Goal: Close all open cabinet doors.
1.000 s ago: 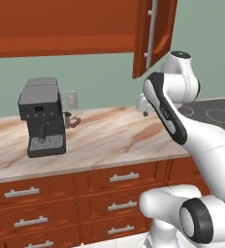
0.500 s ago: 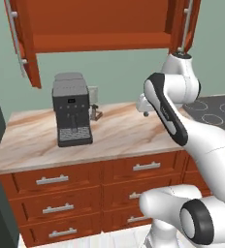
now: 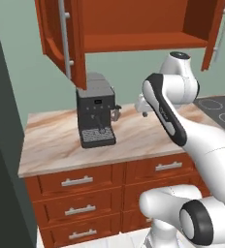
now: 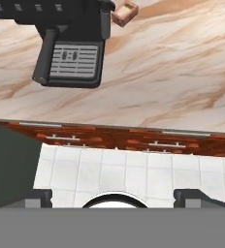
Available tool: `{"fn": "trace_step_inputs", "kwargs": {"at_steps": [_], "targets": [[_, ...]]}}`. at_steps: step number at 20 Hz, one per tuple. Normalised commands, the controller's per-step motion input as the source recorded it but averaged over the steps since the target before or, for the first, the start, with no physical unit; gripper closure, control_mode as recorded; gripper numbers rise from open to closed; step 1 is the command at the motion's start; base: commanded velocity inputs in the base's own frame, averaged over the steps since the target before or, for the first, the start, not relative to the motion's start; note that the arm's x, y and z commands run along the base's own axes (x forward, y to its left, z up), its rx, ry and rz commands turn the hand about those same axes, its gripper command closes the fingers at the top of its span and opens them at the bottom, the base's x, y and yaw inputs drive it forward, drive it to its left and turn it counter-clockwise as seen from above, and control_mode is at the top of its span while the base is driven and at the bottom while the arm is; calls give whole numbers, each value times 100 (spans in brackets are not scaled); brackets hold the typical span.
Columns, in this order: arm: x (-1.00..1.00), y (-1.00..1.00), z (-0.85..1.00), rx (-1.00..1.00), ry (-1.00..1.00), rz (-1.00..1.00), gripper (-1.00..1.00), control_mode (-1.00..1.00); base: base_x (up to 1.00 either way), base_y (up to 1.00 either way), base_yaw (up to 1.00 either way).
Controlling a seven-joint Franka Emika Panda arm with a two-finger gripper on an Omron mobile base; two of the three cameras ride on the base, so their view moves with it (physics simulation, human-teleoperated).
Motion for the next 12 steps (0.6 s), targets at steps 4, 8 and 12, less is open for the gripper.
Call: {"fn": "trace_step_inputs", "kwargs": {"at_steps": [4,8,12], "targets": [[0,0,0,0,0,0,-100,100,45,33,-17],[0,0,0,0,0,0,-100,100,45,26,-10],[0,0,0,0,0,0,-100,100,28,24,1]]}}
